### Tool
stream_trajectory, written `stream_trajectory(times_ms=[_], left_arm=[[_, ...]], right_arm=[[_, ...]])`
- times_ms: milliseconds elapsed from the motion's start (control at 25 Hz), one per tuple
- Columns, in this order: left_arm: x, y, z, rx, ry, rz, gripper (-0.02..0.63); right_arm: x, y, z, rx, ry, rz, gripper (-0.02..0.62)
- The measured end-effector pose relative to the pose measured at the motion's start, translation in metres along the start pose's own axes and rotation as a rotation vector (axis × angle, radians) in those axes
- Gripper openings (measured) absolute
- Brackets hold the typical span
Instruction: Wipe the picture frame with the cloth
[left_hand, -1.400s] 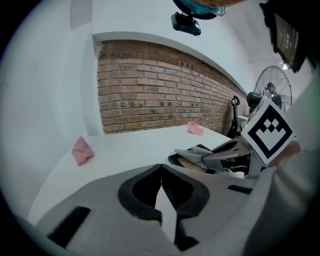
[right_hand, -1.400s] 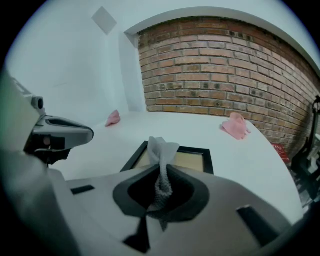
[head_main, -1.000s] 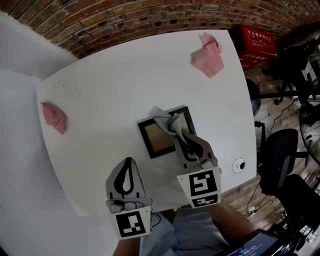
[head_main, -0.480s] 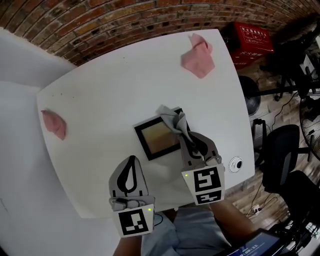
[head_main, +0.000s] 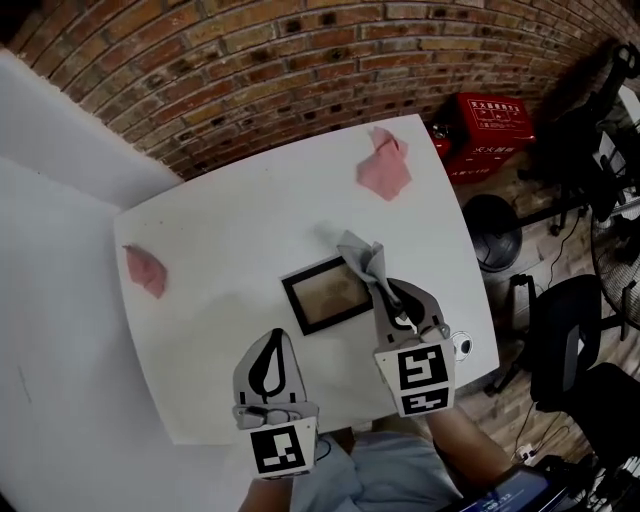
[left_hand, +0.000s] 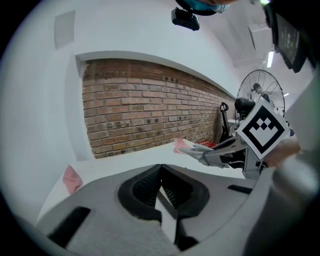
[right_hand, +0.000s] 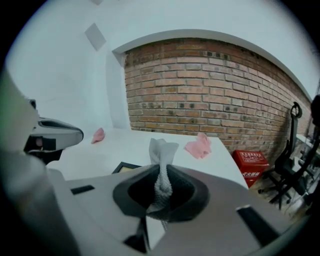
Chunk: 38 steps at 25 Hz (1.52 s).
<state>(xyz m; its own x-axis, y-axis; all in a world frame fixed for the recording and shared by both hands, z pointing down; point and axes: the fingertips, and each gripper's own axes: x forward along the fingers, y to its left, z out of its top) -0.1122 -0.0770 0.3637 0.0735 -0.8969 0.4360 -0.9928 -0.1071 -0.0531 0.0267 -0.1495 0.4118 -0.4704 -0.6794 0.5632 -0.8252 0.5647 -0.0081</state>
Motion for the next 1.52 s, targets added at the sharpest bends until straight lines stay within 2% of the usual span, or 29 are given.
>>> stream_trajectory(times_ms=[360,640,1080,1520], left_arm=[[-0.032,0.016,0.017,0.008,-0.056,0.056,0.009],[-0.043,0.042,0.013,-0.04,-0.039,0.108,0.009],[-0.031,0.084,-0.038,-0.096,0.044,0.126,0.009],[-0.009,0.115,-0.08,-0.131,0.129,0.118,0.009]], right_arm=[[-0.018,0.02,0.037,-0.051,-0.064,0.025,0.038],[-0.003,0.055,0.052,-0.087,-0.067,0.091,0.038],[0.052,0.111,0.028,-0.133,0.01,0.177,0.038],[0.099,0.142,-0.003,-0.161,0.104,0.208,0.038]])
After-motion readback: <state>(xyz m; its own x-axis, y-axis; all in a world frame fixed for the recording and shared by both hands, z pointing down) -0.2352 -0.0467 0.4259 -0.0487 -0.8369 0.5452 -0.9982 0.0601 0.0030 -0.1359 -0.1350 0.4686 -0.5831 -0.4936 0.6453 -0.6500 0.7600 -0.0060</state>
